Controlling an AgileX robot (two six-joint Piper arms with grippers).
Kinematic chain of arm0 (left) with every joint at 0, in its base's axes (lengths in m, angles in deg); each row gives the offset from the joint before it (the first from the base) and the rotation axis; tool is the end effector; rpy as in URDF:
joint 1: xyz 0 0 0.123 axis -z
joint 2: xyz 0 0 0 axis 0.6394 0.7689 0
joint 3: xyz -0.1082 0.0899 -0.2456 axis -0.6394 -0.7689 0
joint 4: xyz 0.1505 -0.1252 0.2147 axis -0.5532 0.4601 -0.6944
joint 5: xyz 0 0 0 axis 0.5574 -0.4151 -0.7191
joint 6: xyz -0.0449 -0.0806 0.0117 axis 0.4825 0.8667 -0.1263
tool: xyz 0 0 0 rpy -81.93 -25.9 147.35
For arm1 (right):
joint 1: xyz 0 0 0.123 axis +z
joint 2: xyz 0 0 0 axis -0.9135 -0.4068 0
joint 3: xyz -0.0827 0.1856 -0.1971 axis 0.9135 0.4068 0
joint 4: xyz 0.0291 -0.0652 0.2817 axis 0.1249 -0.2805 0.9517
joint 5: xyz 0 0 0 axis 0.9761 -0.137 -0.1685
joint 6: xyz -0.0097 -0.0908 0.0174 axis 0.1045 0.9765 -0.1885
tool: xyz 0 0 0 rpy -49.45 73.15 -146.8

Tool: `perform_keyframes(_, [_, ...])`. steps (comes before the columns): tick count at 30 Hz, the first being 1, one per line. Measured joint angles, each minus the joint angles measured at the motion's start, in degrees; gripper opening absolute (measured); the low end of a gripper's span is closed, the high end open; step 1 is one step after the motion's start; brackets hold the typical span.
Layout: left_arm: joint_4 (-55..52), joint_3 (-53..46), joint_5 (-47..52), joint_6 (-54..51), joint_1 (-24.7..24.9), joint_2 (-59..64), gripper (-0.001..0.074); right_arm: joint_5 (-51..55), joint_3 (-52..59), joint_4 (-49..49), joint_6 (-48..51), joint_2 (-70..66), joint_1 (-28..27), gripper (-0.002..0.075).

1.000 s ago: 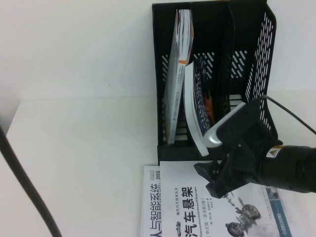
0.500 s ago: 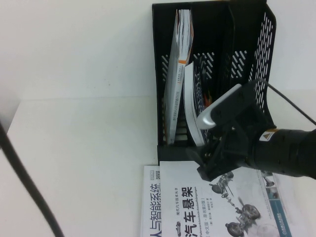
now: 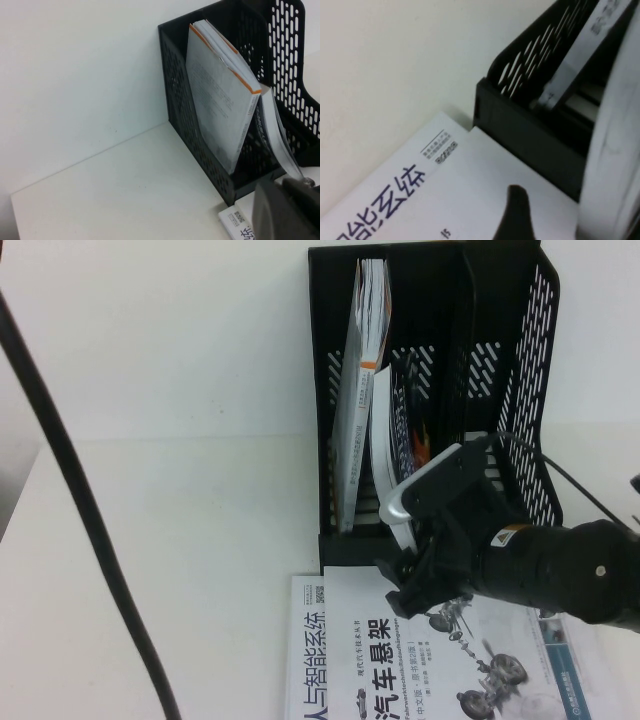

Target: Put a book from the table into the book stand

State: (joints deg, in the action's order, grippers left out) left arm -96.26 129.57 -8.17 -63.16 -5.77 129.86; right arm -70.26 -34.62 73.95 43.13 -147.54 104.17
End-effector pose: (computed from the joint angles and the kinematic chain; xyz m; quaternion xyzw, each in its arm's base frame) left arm 0.1578 -0.0911 0.5628 0.1862 0.8226 -0.1169 0.5245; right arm 0.2968 0.2249 0.1684 -0.3174 0.8319 0.0959 0.4450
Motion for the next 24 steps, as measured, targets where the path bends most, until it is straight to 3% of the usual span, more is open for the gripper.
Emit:
perform_keyframes(8, [-0.2,0.0,-0.4,-0.1,0.0,0.0,-0.0002,-1.7,0.0,0.9,-3.7,-0.8,1.2,0.0478])
perform_keyframes(13, [-0.3,0.0,-0.9,-0.1,0.0,0.0,-0.0002,-6.4,0.0,2.0,-4.0,-0.8,1.7,0.03])
perform_keyframes(24, [-0.3,0.0,-1.3,-0.1,0.0,0.0,-0.0002,-11.5,0.0,2.3,-3.3,-0.7,2.3,0.0277])
